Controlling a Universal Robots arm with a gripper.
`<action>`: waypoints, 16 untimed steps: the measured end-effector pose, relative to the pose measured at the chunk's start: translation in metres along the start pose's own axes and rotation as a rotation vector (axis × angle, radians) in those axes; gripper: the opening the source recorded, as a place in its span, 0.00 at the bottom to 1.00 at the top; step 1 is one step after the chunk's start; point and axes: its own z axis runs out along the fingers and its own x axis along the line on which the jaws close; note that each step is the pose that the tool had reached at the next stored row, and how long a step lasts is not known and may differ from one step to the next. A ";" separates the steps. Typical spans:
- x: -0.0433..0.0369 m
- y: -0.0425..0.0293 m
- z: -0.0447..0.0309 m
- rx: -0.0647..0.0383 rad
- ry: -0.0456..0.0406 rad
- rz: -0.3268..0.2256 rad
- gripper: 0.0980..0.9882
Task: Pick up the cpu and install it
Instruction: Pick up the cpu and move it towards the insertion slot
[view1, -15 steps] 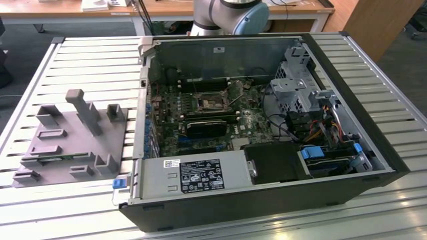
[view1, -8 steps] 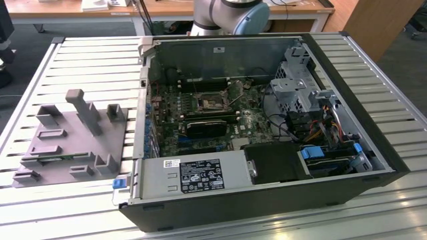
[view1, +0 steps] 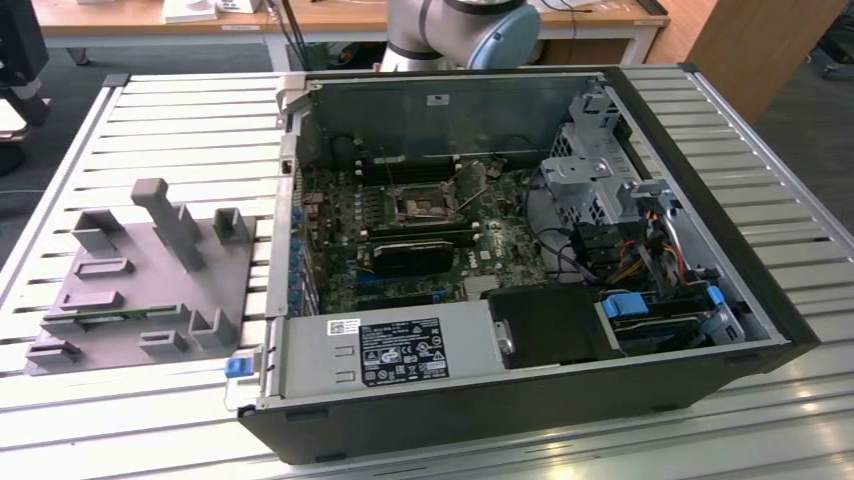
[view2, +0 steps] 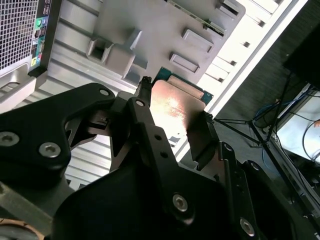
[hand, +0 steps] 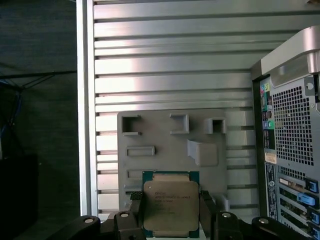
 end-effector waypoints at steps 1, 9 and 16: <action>-0.0015 0.0001 0.0000 0.000 0.0000 0.000 0.49; -0.0119 0.0007 -0.0001 0.000 -0.0001 0.000 0.49; -0.0213 0.0012 -0.0001 0.000 -0.0001 0.000 0.49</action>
